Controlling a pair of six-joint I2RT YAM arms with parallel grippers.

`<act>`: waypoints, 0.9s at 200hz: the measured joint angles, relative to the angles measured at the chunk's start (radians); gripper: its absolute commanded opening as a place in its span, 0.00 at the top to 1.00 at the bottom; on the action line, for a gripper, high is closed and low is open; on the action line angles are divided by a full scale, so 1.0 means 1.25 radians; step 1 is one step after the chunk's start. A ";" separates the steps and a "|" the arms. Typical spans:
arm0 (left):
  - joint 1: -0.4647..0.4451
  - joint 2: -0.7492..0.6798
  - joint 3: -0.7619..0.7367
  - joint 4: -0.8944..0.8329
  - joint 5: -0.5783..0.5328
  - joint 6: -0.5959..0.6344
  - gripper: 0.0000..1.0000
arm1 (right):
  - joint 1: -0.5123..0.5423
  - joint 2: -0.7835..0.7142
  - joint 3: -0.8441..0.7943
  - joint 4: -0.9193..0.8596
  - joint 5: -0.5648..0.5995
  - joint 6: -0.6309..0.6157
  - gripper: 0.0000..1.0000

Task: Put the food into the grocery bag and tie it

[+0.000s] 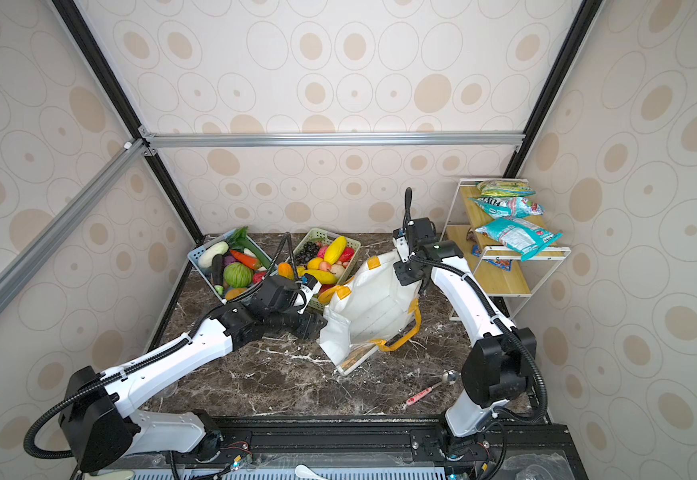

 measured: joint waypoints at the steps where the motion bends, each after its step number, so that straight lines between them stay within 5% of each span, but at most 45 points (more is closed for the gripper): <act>1: 0.000 0.000 0.000 0.001 0.000 0.000 0.45 | 0.000 0.000 0.000 0.000 -0.001 0.001 0.76; 42: 0.000 0.016 -0.004 0.041 -0.005 -0.024 0.45 | 0.002 -0.020 -0.029 -0.012 -0.050 0.031 0.90; 180: 0.046 -0.013 -0.017 0.076 -0.049 -0.075 0.44 | 0.073 -0.083 -0.090 -0.063 -0.192 0.273 0.91</act>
